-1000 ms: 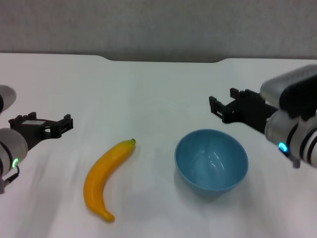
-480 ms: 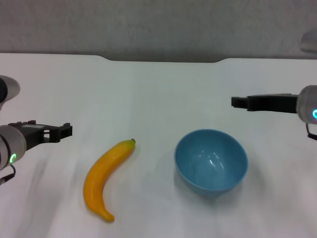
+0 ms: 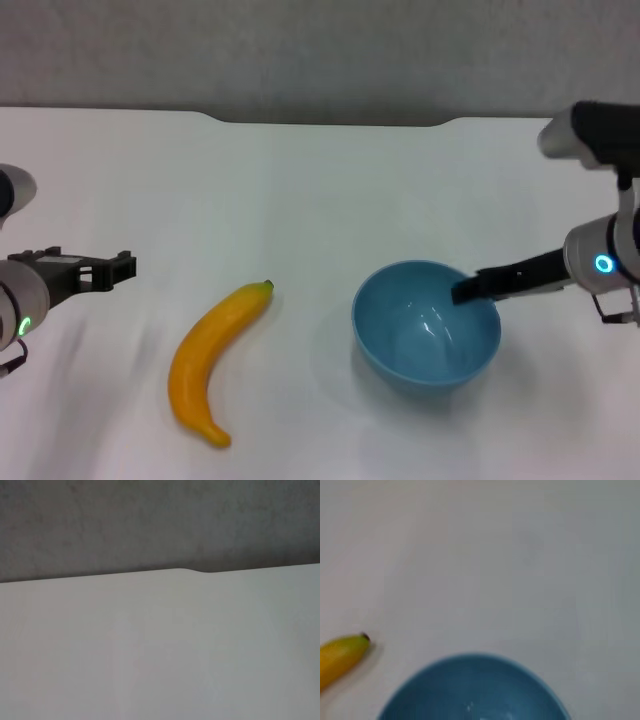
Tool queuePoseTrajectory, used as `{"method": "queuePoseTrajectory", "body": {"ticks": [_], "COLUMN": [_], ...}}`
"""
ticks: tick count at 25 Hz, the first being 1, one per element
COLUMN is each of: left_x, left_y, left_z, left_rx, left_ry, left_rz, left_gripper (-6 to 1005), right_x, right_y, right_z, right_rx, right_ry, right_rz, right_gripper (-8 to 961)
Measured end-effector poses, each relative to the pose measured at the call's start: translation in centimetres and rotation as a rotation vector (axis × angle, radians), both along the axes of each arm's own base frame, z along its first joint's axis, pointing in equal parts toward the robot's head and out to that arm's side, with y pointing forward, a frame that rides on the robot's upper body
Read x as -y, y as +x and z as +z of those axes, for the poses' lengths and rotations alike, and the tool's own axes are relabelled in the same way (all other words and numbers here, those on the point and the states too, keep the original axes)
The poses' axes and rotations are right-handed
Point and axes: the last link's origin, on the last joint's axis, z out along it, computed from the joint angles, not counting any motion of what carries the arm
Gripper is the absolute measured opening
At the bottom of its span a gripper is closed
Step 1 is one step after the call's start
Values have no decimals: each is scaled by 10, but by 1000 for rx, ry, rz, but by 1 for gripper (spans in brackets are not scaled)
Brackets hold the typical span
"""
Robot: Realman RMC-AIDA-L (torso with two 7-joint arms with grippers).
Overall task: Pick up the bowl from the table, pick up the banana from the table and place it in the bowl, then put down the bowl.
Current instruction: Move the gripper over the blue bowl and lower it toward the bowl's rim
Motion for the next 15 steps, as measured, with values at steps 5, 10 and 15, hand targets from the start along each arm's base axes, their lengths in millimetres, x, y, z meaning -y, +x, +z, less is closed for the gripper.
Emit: {"method": "queuePoseTrajectory", "body": {"ticks": [5,10,15], "left_x": [0,-1,-3], "left_y": [1,2,2], "left_z": [0,-1,-4], "left_rx": [7,11,9], "left_ry": [3,5,-4], "left_rz": [-3,-10,-12], "left_gripper": [880,879,879], "right_x": [0,-1,-2], "right_y": [5,11,16], "right_z": [-3,-5,-13], "right_rx": [10,19,31], "right_ry": [-21,-20,-40], "right_rz": [-19,-21,-31], "right_gripper": [580,578,576]}}
